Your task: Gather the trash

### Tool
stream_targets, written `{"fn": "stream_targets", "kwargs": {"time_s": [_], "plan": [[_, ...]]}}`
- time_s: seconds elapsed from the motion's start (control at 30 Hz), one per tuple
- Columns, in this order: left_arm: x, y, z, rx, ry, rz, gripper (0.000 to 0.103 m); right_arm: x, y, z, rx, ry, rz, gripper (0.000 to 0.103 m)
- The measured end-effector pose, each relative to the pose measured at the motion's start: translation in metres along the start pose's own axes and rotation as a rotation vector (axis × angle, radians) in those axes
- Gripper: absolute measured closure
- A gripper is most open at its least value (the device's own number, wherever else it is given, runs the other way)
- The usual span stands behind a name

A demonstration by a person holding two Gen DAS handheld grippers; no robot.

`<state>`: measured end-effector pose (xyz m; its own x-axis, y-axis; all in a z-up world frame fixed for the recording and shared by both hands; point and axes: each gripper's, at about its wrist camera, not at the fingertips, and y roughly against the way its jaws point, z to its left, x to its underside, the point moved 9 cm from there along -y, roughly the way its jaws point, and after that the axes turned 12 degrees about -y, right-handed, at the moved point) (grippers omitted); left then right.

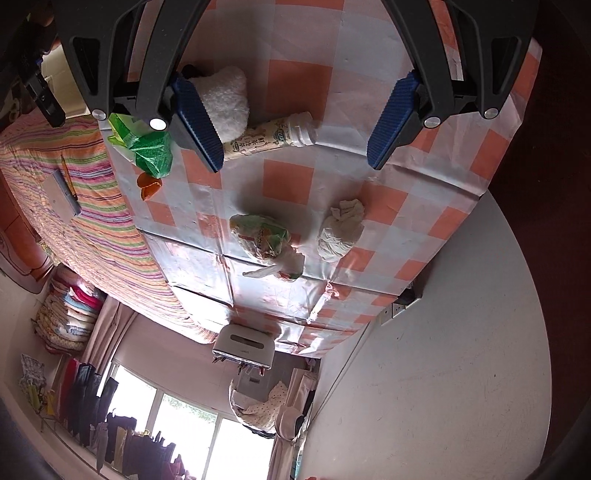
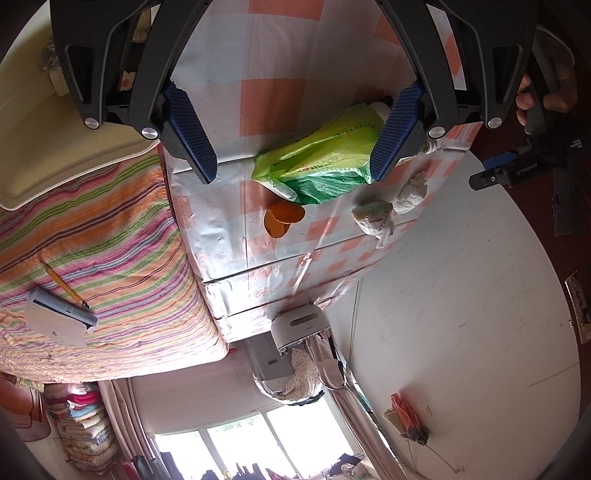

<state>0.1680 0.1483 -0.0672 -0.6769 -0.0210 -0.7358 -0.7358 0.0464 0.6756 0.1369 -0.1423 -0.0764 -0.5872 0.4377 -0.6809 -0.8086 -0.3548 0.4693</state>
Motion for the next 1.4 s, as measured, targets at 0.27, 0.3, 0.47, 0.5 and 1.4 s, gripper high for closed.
{"fn": "stream_targets", "kwargs": {"time_s": [0.27,0.3,0.47,0.5,1.4], "plan": [[-0.011,-0.035,0.029,-0.038,0.064,0.054,0.025,-0.019,-0.033,0.011,0.004,-0.015,0.050,0.019],[-0.013,-0.040,0.030,-0.045,0.059,0.060,0.025,-0.022,-0.037,0.012,0.009,-0.014,0.054,0.019],[-0.025,-0.067,0.036,-0.067,0.048,0.097,0.025,-0.031,-0.059,0.018,0.033,0.003,0.088,0.019],[-0.027,-0.074,0.037,-0.068,0.050,0.106,0.025,-0.032,-0.064,0.019,0.040,0.010,0.096,0.019],[-0.023,-0.164,0.051,-0.105,0.035,0.242,0.054,-0.019,-0.173,-0.002,0.263,0.131,0.346,0.061]]}}
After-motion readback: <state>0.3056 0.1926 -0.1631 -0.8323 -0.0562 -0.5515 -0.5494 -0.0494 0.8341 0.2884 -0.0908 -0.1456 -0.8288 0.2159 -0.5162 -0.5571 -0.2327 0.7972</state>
